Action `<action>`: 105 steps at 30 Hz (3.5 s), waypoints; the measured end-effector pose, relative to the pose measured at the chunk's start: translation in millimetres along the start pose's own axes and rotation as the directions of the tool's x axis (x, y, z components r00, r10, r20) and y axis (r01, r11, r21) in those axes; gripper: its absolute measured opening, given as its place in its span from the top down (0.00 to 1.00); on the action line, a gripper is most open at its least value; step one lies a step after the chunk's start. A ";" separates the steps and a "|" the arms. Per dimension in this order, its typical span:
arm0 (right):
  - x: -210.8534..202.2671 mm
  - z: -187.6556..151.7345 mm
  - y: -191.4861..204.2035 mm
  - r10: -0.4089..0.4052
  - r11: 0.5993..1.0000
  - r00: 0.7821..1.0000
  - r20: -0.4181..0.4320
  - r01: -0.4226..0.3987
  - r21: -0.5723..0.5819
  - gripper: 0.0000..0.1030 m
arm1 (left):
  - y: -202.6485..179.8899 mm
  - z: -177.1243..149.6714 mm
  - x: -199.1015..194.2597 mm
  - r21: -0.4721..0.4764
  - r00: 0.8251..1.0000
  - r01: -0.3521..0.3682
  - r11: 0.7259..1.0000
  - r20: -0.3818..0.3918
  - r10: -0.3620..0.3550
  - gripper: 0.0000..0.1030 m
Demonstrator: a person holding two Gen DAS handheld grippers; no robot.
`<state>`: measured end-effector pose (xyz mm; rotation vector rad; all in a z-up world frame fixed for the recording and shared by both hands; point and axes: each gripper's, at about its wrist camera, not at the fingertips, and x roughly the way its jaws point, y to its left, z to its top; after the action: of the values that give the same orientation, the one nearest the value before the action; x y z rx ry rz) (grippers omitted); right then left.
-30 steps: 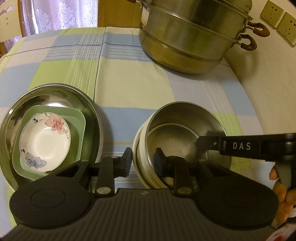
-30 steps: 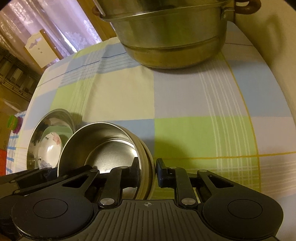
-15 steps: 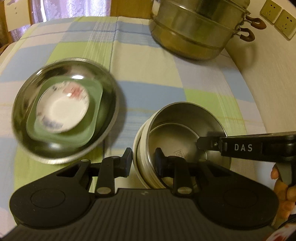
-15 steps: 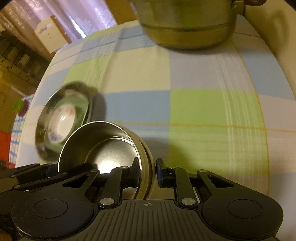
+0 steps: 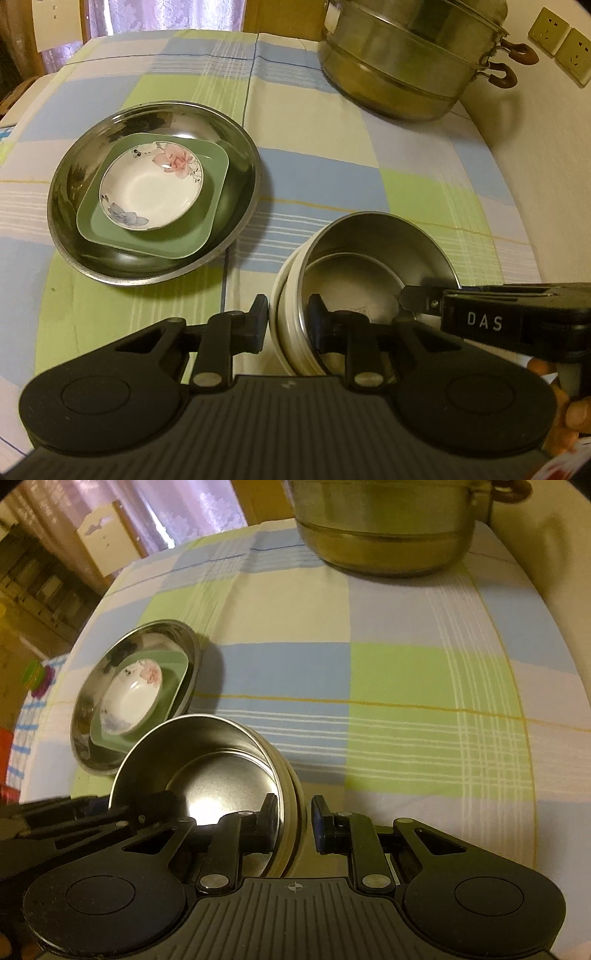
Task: Organize plates and bowls
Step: 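Lift the bowl stack with both grippers toward the steel plate, then carry the bowl stack over the steel plate and lower it onto the green tray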
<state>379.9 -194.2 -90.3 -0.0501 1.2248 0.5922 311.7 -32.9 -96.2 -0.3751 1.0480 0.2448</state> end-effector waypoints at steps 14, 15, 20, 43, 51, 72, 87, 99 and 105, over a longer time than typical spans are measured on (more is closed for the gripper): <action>-1.1 -4.7 -10.6 0.038 0.995 0.998 0.043 -0.042 0.095 0.82 | 1.4 -3.2 -1.6 -0.023 1.000 0.009 1.000 0.029 -0.008 0.79; -1.1 -4.8 -11.2 0.039 0.994 0.998 0.045 -0.044 0.105 0.82 | 1.6 -3.0 -1.3 -0.021 1.000 0.010 1.000 0.028 -0.009 0.79; -2.0 -6.1 -12.8 0.044 0.990 0.997 0.057 -0.051 0.129 0.82 | 3.0 -2.1 -0.6 -0.012 0.999 0.022 1.000 0.026 -0.022 0.79; -15.9 -7.1 -5.8 -0.007 0.985 0.998 0.067 -0.004 0.171 0.84 | 6.5 8.0 -6.5 0.035 0.997 0.078 0.996 0.004 -0.078 0.78; -26.6 -0.4 4.4 -0.013 0.987 0.996 0.089 -0.001 0.163 0.84 | 11.9 18.9 -16.2 0.047 0.995 0.090 0.995 0.028 -0.092 0.78; -23.4 59.6 82.1 0.045 0.997 0.990 0.136 -0.053 0.056 0.84 | 73.0 69.4 -55.9 -0.007 0.990 0.036 0.999 0.136 -0.034 0.78; 17.3 107.4 139.8 0.063 0.998 0.995 0.084 -0.062 -0.007 0.84 | 135.3 104.4 -50.9 -0.085 0.994 0.005 0.996 0.113 0.004 0.78; 52.0 121.4 152.5 0.035 0.999 0.999 0.014 -0.035 -0.005 0.85 | 160.5 116.1 -24.5 -0.120 0.999 0.002 0.993 0.042 0.003 0.78; 62.9 124.0 153.0 0.024 1.000 1.000 -0.009 -0.024 0.009 0.85 | 164.5 116.8 -13.9 -0.122 1.000 0.000 0.992 0.019 0.002 0.78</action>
<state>431.4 3.7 -60.1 -0.0310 1.2385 0.6083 336.7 164.9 -62.3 -0.4818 1.0169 0.3138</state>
